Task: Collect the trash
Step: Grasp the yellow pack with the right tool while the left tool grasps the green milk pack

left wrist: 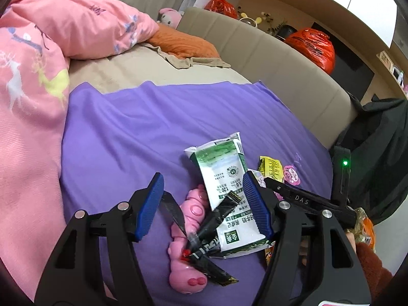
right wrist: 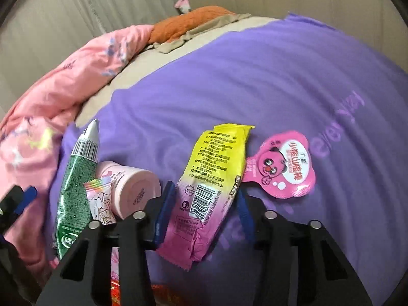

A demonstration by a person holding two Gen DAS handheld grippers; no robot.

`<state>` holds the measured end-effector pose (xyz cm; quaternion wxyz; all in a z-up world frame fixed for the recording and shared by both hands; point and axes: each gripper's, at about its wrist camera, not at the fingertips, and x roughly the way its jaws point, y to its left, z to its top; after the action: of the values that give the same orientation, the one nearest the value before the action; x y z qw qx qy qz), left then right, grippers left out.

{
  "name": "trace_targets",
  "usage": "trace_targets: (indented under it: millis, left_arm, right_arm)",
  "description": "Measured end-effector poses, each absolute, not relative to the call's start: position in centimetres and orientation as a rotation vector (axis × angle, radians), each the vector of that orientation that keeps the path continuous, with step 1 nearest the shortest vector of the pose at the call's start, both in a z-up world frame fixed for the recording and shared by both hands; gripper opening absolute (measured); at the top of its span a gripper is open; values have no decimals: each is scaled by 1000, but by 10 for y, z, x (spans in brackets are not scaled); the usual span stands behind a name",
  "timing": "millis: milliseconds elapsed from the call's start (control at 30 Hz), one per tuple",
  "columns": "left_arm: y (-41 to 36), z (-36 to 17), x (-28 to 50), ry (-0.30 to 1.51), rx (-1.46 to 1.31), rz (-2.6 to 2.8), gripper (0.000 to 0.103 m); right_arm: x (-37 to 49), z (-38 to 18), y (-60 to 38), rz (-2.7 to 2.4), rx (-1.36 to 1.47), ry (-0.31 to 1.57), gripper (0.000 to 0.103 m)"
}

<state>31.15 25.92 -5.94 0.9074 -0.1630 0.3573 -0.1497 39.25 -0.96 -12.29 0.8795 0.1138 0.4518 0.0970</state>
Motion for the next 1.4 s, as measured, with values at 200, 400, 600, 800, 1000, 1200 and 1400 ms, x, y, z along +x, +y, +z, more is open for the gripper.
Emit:
trace_targets:
  millis: [200, 400, 600, 800, 1000, 1200, 1400]
  left_arm:
    - [263, -60, 313, 732, -358, -314, 61]
    - [250, -59, 311, 732, -327, -348, 61]
    - [235, -67, 326, 772, -351, -408, 61]
    - [218, -73, 346, 814, -331, -421, 66]
    - [199, -80, 372, 870, -247, -374, 66]
    - [196, -97, 381, 939, -273, -319, 62]
    - [189, -70, 335, 879, -272, -397, 61]
  right_arm:
    - [353, -99, -24, 250, 176, 863, 12]
    - [297, -77, -54, 231, 200, 784, 8]
    - [245, -67, -75, 173, 227, 715, 8]
    - [224, -70, -71, 184, 247, 716, 8]
    - [212, -60, -64, 189, 198, 696, 8]
    - [199, -65, -69, 194, 210, 701, 8]
    - [190, -58, -79, 212, 248, 666, 8]
